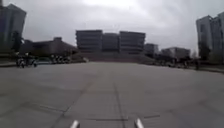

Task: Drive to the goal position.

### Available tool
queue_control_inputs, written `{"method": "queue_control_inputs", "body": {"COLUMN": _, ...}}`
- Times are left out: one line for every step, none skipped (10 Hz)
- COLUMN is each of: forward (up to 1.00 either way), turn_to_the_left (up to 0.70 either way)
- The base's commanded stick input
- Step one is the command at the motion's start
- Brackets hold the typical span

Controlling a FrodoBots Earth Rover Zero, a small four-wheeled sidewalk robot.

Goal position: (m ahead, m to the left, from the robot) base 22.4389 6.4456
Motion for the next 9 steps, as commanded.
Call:
{"method": "queue_control_inputs", "body": {"forward": 1.00, "turn_to_the_left": -0.27}}
{"method": "queue_control_inputs", "body": {"forward": 1.00, "turn_to_the_left": -0.34}}
{"method": "queue_control_inputs", "body": {"forward": 1.00, "turn_to_the_left": -0.34}}
{"method": "queue_control_inputs", "body": {"forward": 1.00, "turn_to_the_left": -0.34}}
{"method": "queue_control_inputs", "body": {"forward": 1.00, "turn_to_the_left": -0.33}}
{"method": "queue_control_inputs", "body": {"forward": 1.00, "turn_to_the_left": 0.03}}
{"method": "queue_control_inputs", "body": {"forward": 1.00, "turn_to_the_left": 0.06}}
{"method": "queue_control_inputs", "body": {"forward": 1.00, "turn_to_the_left": 0.06}}
{"method": "queue_control_inputs", "body": {"forward": 1.00, "turn_to_the_left": 0.06}}
